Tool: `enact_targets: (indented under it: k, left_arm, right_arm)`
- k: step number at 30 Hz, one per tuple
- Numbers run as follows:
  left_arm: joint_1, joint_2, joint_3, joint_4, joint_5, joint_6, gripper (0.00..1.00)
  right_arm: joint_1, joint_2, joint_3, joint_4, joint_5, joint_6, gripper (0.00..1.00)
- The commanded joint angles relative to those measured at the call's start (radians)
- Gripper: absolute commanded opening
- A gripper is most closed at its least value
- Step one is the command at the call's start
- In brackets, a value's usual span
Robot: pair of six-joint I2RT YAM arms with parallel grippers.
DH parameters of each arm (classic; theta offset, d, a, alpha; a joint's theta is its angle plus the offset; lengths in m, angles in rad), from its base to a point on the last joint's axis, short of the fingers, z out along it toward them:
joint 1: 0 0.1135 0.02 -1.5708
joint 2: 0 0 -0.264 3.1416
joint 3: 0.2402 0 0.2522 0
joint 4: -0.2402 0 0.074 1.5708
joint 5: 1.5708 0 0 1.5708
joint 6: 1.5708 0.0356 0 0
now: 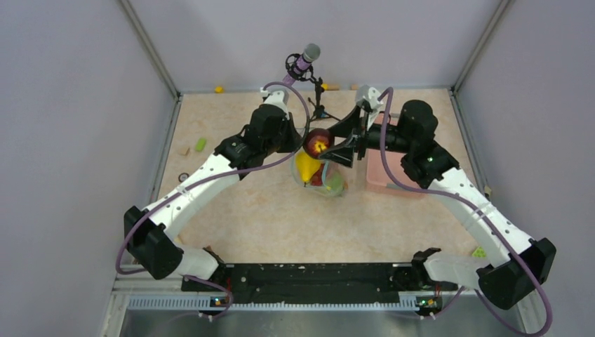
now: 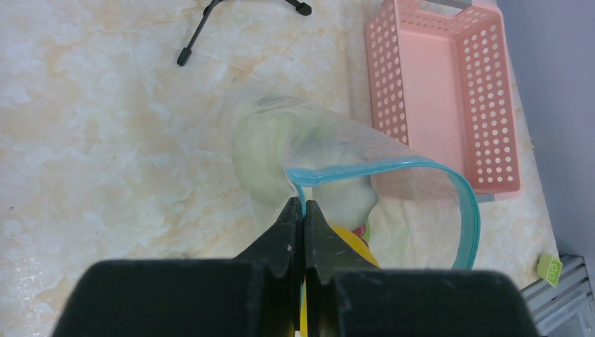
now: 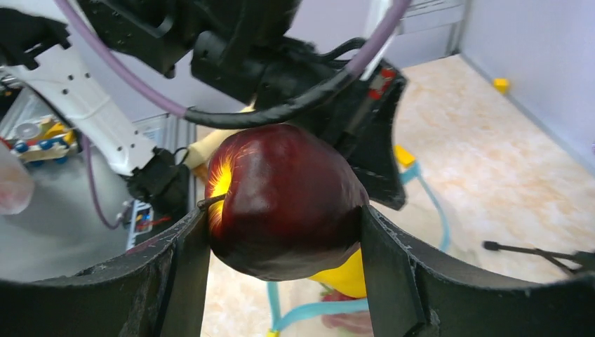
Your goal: Place the food in the zip-top bag and seal the zipper
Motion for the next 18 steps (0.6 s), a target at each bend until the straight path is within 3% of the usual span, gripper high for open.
enact_targets:
  k: [1, 10, 18]
  left_arm:
    - [-0.006, -0.05, 0.028, 0.069, 0.004, -0.021, 0.0]
    - [-0.007, -0.071, 0.005, 0.092, 0.004, -0.021, 0.0]
    - [-0.008, -0.078, -0.002, 0.102, 0.006, -0.02, 0.0]
  right_arm:
    - [0.06, 0.004, -0.038, 0.05, -0.021, 0.012, 0.24]
    - [0.084, 0.086, -0.024, -0.076, 0.219, -0.003, 0.26]
    - [0.102, 0.135, 0.012, -0.216, 0.586, 0.018, 0.3]
